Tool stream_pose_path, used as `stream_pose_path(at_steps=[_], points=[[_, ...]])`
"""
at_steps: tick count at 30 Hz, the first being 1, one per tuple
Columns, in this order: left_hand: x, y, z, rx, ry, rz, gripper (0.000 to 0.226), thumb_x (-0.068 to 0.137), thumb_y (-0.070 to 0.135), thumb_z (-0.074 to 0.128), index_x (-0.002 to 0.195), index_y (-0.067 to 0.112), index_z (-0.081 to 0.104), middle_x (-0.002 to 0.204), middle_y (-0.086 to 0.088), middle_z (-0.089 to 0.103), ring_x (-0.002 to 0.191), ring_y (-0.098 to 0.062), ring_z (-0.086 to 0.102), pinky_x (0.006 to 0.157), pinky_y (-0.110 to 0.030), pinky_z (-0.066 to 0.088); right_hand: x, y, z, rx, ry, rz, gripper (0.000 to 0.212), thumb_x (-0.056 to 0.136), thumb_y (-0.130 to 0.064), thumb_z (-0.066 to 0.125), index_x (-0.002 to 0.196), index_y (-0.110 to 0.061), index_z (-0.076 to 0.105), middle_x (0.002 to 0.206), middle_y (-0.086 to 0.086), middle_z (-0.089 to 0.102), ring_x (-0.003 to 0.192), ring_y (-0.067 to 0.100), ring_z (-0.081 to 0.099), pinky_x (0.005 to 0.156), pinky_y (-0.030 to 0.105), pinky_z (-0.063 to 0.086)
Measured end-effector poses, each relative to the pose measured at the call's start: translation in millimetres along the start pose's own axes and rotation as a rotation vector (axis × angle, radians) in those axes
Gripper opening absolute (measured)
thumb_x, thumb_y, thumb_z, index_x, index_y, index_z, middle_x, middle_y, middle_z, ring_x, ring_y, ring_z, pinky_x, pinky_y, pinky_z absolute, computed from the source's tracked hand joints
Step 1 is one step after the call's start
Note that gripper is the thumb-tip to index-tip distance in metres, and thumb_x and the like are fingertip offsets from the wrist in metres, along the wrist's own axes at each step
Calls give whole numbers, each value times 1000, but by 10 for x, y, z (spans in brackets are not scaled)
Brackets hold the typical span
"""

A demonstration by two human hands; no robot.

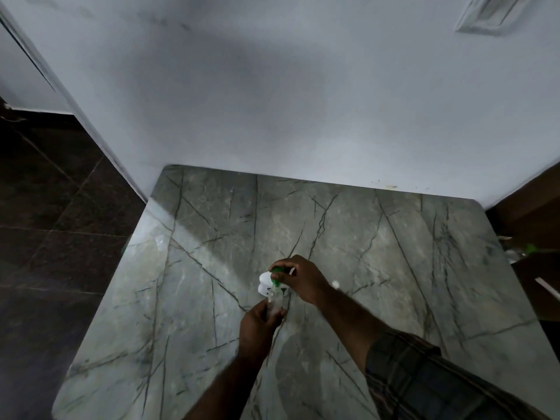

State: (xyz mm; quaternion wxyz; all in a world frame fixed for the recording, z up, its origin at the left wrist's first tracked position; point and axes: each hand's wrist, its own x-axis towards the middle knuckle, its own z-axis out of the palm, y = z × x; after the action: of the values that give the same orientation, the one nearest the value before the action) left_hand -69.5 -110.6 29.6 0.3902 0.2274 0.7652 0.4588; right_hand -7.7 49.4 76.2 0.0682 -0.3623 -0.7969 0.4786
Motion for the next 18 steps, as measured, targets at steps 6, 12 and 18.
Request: stream_pose_path(at_steps=[6,12,18], points=[[-1,34,-17,-44,-22,-1,17,82,31,77,98,28,73,84,9,77,79,-10,73,84,-44,60,19,-63,-48,33,5,-1,25,80,-37,75,103,-29,74,88,-22,60,81,-6,58,76,15,45],[0,27,-15,11,-20,-9,17,82,31,76,99,26,73,83,7,76,78,-9,72,84,-45,59,0,-28,-12,-51,2,-15,23,82,-37,72,103,-28,73,94,-7,61,85,5,58,76,20,44],[7,67,-35,15,-15,8,24,82,32,76,104,25,72,85,8,76,79,-9,72,83,-42,60,7,-105,-49,-48,14,-16,28,82,-36,73,107,-24,73,102,-2,65,91,10,60,77,19,44]])
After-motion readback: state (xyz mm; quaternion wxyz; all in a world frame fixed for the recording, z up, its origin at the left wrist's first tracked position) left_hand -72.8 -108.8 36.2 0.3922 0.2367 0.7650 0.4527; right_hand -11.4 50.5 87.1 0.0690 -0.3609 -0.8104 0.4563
